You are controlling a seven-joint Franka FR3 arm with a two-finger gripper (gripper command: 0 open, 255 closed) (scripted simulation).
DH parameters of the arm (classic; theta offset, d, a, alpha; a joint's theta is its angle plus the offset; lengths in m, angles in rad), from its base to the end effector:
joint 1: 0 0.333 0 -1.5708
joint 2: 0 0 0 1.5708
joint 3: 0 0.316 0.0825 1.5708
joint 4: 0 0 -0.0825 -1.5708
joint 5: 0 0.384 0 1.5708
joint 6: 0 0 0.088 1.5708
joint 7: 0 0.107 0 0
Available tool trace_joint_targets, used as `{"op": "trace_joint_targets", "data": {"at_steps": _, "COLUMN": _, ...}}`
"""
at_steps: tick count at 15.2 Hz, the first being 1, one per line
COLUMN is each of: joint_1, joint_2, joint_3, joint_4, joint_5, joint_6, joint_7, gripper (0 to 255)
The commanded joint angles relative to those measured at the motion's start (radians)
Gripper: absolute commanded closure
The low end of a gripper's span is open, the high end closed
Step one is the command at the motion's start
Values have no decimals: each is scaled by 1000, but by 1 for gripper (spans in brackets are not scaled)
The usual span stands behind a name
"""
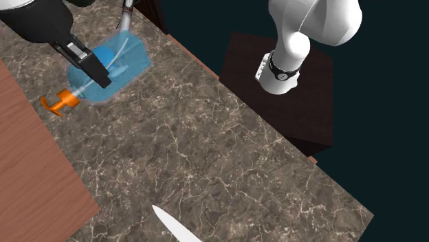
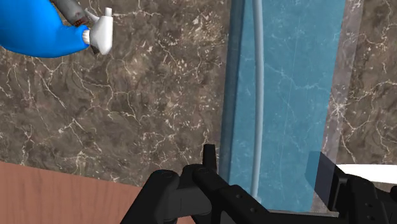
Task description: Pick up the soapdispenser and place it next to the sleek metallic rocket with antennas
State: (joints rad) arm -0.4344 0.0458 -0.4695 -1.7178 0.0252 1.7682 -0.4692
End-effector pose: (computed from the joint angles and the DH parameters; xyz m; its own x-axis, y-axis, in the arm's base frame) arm 0.3623 -0.4491 0.5485 0.9051 -0.4250 0.0104 -0.4250 -0.9052 0.0007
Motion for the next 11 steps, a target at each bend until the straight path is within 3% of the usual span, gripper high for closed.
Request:
{"op": "trace_joint_targets", "data": {"at_steps": 1, "joint_1": -27, "joint_2": 6, "joint_3": -24, "joint_4": 7, "joint_5": 5, "joint_6": -2, "joint_7": -53, "gripper": 255}}
{"op": "trace_joint_targets", "data": {"at_steps": 9, "joint_1": -139, "joint_2": 75, "joint_3": -110, "joint_4": 79, "joint_5": 48, "joint_6": -20, "joint_7": -256, "gripper": 255}}
{"op": "trace_joint_targets", "data": {"at_steps": 11, "joint_1": -138, "joint_2": 74, "joint_3": -109, "joint_4": 51, "joint_5": 48, "joint_6": 7, "joint_7": -256, "gripper": 255}}
